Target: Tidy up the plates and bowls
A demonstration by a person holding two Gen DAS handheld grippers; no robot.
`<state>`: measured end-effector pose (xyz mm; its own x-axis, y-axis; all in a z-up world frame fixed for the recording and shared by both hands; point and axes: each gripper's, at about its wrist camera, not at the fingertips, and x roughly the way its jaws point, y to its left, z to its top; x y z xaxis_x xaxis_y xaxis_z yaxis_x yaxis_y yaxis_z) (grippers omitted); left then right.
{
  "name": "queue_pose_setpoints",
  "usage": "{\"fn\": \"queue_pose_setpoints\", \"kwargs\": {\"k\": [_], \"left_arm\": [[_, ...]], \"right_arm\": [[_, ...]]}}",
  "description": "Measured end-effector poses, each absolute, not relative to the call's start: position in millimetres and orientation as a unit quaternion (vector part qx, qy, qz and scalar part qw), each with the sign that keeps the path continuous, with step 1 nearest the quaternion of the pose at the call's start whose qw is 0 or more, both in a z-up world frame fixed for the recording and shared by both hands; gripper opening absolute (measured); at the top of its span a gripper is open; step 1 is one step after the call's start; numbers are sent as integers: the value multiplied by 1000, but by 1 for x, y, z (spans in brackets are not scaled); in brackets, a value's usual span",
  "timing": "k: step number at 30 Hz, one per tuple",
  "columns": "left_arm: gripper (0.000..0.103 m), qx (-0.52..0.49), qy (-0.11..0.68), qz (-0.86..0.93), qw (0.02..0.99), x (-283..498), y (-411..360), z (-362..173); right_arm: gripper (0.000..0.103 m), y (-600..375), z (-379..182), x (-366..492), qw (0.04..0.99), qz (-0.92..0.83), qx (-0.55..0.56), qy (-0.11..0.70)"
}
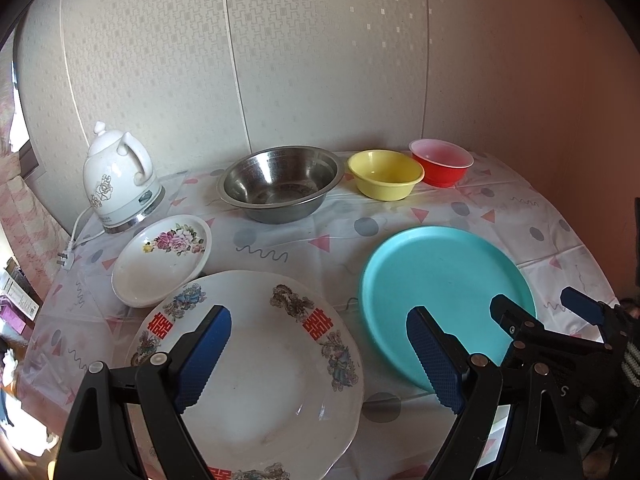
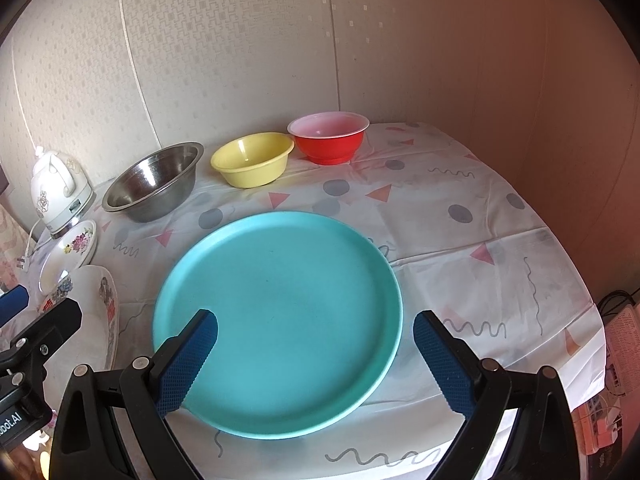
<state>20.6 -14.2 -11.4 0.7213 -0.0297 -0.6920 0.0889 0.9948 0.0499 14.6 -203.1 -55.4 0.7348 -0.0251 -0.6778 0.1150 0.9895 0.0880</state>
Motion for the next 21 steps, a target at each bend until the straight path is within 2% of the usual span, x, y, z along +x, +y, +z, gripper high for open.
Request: {"fn": "queue_pose_setpoints", "kwargs": {"k": [7, 8, 10, 12, 13, 14, 16, 18, 21], "left_arm": [[90, 48, 393, -69, 916, 38, -26, -14], [89, 47, 398, -78, 913, 42, -28, -14], [79, 48, 412, -103, 904, 50, -33, -17], [65, 46, 431, -120, 893, 61, -37, -21], [59, 39, 442, -131, 886, 67, -37, -23], [48, 33, 452, -140, 880, 72, -37, -25], [44, 20, 470, -151, 870, 85, -36, -29], [34, 16, 481, -149, 864, 96, -34, -32], [31, 19, 489, -158, 857, 107, -36, -34]], "right_arm": [[85, -241, -65, 26, 912, -36, 100, 395], [79, -245, -67, 27, 910, -39, 100, 399], [67, -252, -71, 29, 907, -37, 101, 407], [49, -257, -77, 31, 903, -33, 102, 417], [44, -259, -80, 33, 900, -32, 103, 422], [36, -260, -82, 33, 899, -32, 104, 425], [34, -263, -87, 35, 895, -27, 110, 431], [28, -263, -90, 35, 893, -22, 110, 435], [28, -262, -94, 38, 892, -16, 104, 439]]}}
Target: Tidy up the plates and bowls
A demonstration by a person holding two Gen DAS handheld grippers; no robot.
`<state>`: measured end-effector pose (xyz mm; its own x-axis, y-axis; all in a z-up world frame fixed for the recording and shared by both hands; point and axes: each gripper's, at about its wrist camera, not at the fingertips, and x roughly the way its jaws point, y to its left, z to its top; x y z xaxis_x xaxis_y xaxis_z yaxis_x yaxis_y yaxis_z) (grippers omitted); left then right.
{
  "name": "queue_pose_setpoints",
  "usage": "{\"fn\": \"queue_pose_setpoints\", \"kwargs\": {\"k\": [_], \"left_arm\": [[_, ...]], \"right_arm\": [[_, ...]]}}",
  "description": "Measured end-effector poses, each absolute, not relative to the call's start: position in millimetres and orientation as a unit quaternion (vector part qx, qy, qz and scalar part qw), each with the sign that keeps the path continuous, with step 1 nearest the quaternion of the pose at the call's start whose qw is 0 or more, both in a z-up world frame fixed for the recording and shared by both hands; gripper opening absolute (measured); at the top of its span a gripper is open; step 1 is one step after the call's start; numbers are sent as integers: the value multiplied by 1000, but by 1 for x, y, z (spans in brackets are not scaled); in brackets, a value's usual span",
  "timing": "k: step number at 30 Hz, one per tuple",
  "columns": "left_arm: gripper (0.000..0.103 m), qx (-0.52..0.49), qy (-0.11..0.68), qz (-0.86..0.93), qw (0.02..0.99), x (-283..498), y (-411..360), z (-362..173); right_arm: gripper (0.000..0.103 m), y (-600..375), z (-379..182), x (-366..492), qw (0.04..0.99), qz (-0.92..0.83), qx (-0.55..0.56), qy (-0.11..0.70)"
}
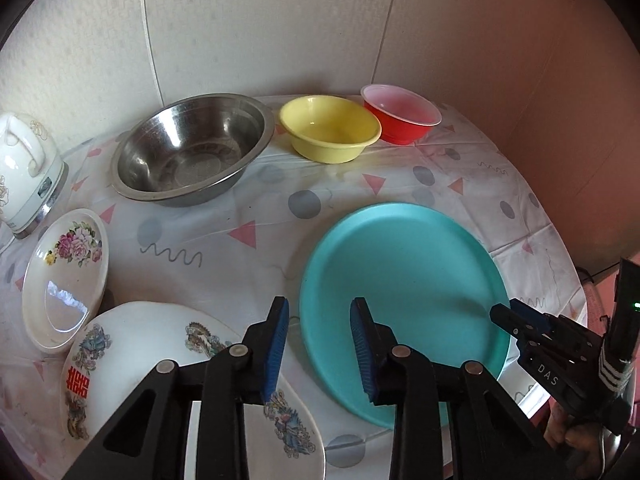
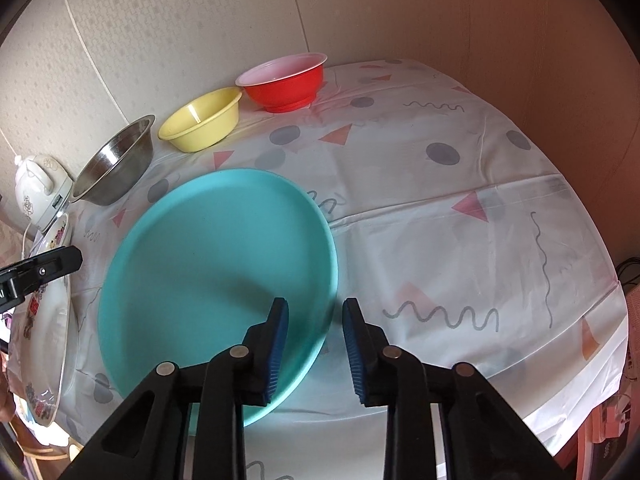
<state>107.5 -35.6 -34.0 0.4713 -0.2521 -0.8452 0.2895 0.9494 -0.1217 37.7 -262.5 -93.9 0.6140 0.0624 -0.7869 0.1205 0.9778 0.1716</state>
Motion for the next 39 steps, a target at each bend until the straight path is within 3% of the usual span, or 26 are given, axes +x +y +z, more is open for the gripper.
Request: {"fn": "queue_pose_setpoints", "kwargs": {"k": [10, 22, 28, 39], "left_arm": [[21, 33, 543, -162, 823, 140, -45, -60], [11, 63, 552, -194, 808, 138, -59, -78], [7, 57, 543, -198, 814, 139, -59, -78], [7, 34, 531, -158, 832, 153, -31, -65]], "right_arm": [[27, -260, -94, 42, 895, 0, 80, 439], [27, -263, -94, 45, 894, 23, 72, 441], [13, -270, -93, 52, 891, 21, 83, 446], [11, -265, -86, 72, 893, 13, 74, 443]]}}
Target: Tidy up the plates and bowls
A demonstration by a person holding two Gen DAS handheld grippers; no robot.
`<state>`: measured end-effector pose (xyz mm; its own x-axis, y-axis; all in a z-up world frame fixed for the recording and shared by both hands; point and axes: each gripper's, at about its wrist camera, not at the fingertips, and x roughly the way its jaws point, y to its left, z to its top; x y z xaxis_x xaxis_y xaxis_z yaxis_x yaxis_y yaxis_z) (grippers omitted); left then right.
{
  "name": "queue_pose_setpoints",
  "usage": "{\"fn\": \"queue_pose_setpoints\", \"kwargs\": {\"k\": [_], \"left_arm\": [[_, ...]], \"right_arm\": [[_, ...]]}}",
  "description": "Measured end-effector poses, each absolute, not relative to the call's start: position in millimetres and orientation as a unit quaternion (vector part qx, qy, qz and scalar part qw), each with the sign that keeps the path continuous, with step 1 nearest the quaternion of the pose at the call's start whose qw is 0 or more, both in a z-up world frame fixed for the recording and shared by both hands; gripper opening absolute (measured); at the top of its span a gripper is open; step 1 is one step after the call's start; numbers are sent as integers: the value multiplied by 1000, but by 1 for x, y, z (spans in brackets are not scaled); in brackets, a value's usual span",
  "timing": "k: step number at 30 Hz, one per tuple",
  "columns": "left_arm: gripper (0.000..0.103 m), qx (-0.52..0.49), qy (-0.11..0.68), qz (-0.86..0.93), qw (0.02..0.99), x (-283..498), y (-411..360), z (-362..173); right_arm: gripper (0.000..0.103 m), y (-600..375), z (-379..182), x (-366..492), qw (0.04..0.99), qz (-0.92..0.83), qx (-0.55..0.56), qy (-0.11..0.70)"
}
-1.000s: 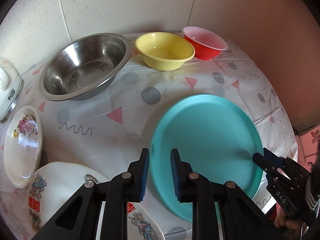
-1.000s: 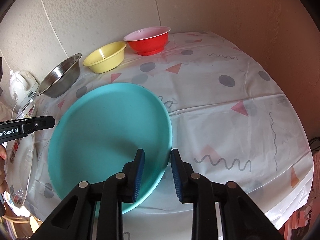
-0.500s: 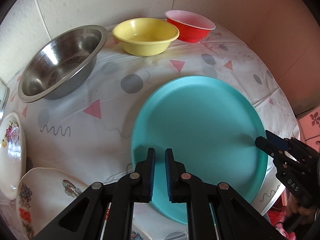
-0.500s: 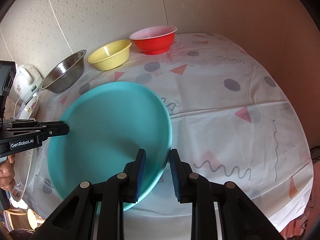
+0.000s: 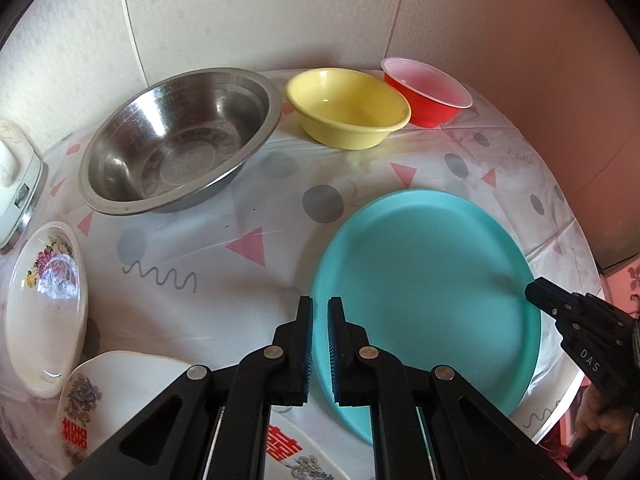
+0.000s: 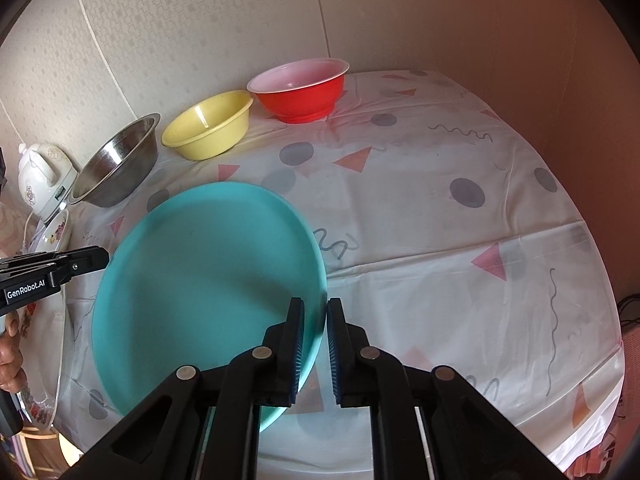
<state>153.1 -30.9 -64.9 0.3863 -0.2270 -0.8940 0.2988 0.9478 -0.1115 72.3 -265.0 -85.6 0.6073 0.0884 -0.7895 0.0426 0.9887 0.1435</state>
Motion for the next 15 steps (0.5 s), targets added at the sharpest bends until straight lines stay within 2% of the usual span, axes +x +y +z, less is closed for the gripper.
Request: {"fn": "queue_pose_setpoints", "kwargs": {"k": [10, 15], "left_arm": [[8, 67, 539, -163, 824, 149, -41, -78], [8, 53, 516, -160, 840, 152, -25, -62]], "right_arm": [[11, -257, -81, 99, 890, 34, 78, 448], [11, -249, -79, 112, 892, 26, 66, 446]]}}
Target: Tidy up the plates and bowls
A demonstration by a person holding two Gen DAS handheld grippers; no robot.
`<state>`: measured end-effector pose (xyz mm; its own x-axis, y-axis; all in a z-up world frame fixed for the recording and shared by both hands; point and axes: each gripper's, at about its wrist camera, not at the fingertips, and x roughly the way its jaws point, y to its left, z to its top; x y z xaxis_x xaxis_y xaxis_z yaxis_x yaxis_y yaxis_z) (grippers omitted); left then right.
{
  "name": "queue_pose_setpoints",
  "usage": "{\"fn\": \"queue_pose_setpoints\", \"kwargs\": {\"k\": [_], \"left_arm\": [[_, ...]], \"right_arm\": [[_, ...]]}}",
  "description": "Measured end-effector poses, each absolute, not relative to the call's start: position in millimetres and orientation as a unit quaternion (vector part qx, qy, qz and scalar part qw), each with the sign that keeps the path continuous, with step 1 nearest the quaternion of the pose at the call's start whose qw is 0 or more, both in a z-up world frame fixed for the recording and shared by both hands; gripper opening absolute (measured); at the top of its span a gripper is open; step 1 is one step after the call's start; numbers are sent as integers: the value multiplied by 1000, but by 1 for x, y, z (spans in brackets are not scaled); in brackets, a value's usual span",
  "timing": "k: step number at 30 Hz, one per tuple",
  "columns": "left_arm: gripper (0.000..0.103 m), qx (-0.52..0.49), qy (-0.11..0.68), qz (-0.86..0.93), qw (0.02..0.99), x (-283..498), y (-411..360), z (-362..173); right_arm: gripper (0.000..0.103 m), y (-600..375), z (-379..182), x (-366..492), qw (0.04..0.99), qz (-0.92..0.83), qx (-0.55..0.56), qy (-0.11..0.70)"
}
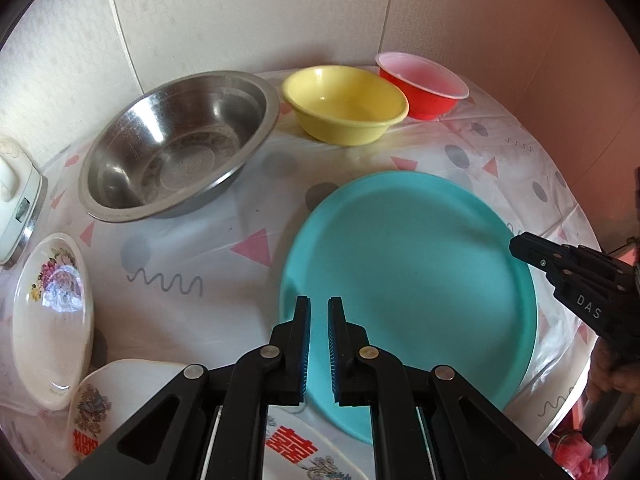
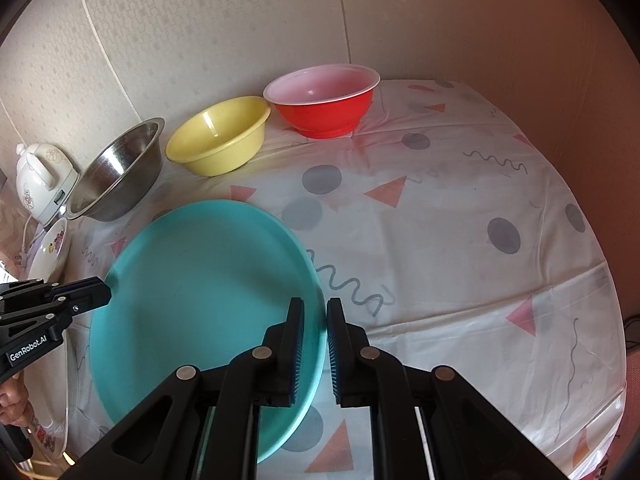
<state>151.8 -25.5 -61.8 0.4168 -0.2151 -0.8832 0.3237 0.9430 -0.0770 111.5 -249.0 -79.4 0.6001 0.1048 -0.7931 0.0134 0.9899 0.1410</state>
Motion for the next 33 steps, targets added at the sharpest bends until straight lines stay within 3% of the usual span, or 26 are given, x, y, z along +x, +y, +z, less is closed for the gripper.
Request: {"fn": "queue_pose_setpoints", "kwargs": {"k": [14, 21, 25, 26, 27, 33], "left_arm": [[8, 45, 519, -131, 844, 149, 1, -67], [8, 60, 522, -131, 841, 153, -3, -72], [8, 62, 522, -127, 841, 156, -3, -74], [8, 66, 522, -125, 841, 156, -5, -74], [8, 70, 521, -120, 842, 156, -5, -74], [8, 64, 517, -110, 847, 158, 2, -72]], "right_arm": [[12, -232, -80, 134, 893, 14, 70, 444], [27, -244, -87, 124, 876, 48, 110, 466], [25, -244, -88, 110, 877, 60, 95, 466], [15, -242, -89, 108, 879, 59, 85, 465], [13, -240, -89, 108, 881, 56, 79, 463], [10, -235, -86, 118, 884, 52, 77, 458]]}}
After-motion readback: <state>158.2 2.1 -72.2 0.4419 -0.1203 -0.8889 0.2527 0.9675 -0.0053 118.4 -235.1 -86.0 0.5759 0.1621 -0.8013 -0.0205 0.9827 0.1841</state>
